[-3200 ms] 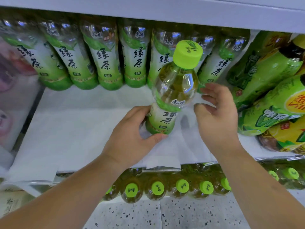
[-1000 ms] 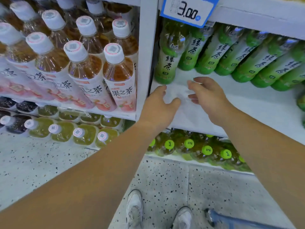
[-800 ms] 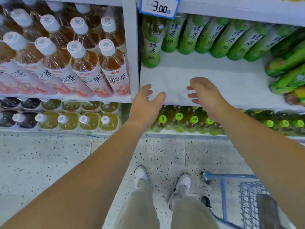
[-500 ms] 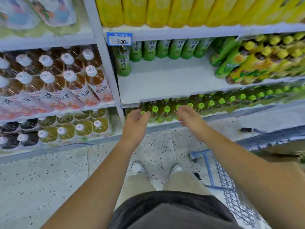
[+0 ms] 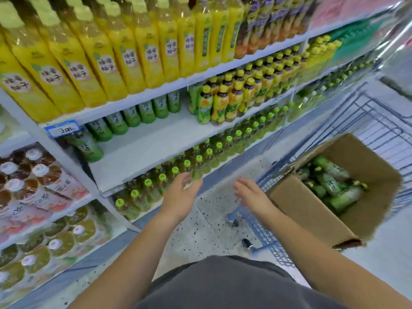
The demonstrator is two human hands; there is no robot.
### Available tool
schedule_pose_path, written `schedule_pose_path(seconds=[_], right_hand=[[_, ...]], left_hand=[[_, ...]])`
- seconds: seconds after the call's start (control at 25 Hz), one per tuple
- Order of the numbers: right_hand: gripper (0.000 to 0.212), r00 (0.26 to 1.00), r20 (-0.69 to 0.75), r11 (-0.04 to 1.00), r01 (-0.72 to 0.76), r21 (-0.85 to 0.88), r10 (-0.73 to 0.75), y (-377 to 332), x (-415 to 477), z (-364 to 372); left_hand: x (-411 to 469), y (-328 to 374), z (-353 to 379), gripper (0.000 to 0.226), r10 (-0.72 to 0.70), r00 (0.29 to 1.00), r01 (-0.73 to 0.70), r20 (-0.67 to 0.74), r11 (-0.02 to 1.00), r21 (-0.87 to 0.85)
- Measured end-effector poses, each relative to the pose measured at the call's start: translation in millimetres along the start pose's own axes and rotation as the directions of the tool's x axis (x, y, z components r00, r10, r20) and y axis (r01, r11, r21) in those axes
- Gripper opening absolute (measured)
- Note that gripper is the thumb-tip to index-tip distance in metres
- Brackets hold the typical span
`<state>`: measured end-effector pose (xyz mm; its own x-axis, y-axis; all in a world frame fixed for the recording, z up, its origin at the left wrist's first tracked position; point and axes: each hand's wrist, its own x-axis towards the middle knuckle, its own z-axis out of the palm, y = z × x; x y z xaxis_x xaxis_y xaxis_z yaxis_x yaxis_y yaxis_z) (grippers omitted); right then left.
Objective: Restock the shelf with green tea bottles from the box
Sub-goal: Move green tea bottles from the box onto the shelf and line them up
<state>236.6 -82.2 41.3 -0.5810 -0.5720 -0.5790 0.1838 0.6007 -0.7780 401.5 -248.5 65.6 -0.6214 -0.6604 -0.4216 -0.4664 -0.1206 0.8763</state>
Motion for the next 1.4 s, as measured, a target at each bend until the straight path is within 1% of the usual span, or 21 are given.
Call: schedule_pose_path(seconds=[0.08, 0.16, 0.24, 0.28, 0.36, 0.4, 0.52, 0.64, 0.72, 0.84, 0.96, 1.04, 1.08, 1.16, 1.2, 1.28, 1.32, 1.4], right_hand=[[0.055, 0.997, -0.075, 0.998, 0.011, 0.061, -0.006, 14, -11, -46], [0.051, 0.988, -0.156, 0.993, 0.037, 0.109, -0.019, 27, -20, -87], [0.05, 0.972, -0.232, 0.99, 0.058, 0.13, -0.027, 42, -28, -124], [0.053, 0.965, -0.26, 0.99, 0.061, 0.125, -0.027, 50, -32, -144], [0.065, 0.956, -0.293, 0.992, 0.039, 0.117, -0.004, 63, -41, -177], [0.067, 0.952, -0.305, 0.991, 0.035, 0.129, 0.006, 69, -44, -194], [0.067, 0.94, -0.339, 0.985, 0.021, 0.174, 0.04, 89, -42, -239], [0.058, 0.919, -0.373, 0.967, -0.028, 0.255, 0.125, 109, -38, -267], [0.055, 0.888, -0.413, 0.935, -0.051, 0.351, 0.203, 121, -32, -281], [0.053, 0.819, -0.485, 0.886, -0.06, 0.46, 0.307, 132, -23, -295], [0.054, 0.729, -0.543, 0.838, -0.078, 0.54, 0.417, 139, -15, -304], [0.053, 0.676, -0.556, 0.805, -0.095, 0.586, 0.484, 143, -10, -305], [0.052, 0.644, -0.561, 0.786, -0.106, 0.609, 0.521, 147, -2, -308], [0.052, 0.601, -0.556, 0.758, -0.131, 0.639, 0.574, 155, 17, -312], [0.052, 0.589, -0.55, 0.746, -0.143, 0.65, 0.592, 160, 28, -314], [0.052, 0.579, -0.543, 0.733, -0.149, 0.663, 0.609, 170, 53, -322], [0.052, 0.573, -0.542, 0.728, -0.148, 0.669, 0.615, 176, 65, -326], [0.051, 0.553, -0.561, 0.734, -0.145, 0.664, 0.616, 190, 89, -337]], left_hand=[[-1, 21, 39, 0.061, 0.043, 0.998, -0.044, 0.048, 0.999, 0.03], [-4, 37, 77, 0.059, 0.058, 0.995, -0.062, 0.082, 0.997, 0.043], [-8, 51, 115, 0.058, 0.068, 0.989, -0.075, 0.13, 0.996, 0.051], [-9, 58, 136, 0.057, 0.08, 0.984, -0.091, 0.158, 0.994, 0.065], [-10, 68, 172, 0.053, 0.087, 0.974, -0.107, 0.209, 0.99, 0.088], [-10, 73, 188, 0.05, 0.08, 0.968, -0.105, 0.237, 0.99, 0.096], [-6, 87, 230, 0.044, 0.048, 0.945, -0.106, 0.324, 0.981, 0.164], [6, 103, 262, 0.042, 0.024, 0.917, -0.126, 0.399, 0.965, 0.231], [23, 116, 290, 0.044, -0.01, 0.885, -0.129, 0.465, 0.955, 0.268], [57, 132, 333, 0.049, -0.075, 0.831, -0.117, 0.551, 0.945, 0.306], [97, 139, 375, 0.054, -0.122, 0.763, -0.18, 0.634, 0.903, 0.39], [119, 137, 397, 0.052, -0.17, 0.735, -0.196, 0.657, 0.874, 0.445], [132, 133, 412, 0.047, -0.204, 0.721, -0.197, 0.663, 0.856, 0.477], [153, 126, 439, 0.031, -0.247, 0.726, -0.2, 0.642, 0.817, 0.541], [162, 120, 452, 0.036, -0.261, 0.732, -0.198, 0.63, 0.803, 0.562], [182, 103, 475, 0.054, -0.314, 0.746, -0.151, 0.587, 0.779, 0.608], [189, 92, 482, 0.056, -0.347, 0.753, -0.116, 0.559, 0.767, 0.631], [198, 67, 494, 0.045, -0.421, 0.75, -0.036, 0.51, 0.744, 0.668]])
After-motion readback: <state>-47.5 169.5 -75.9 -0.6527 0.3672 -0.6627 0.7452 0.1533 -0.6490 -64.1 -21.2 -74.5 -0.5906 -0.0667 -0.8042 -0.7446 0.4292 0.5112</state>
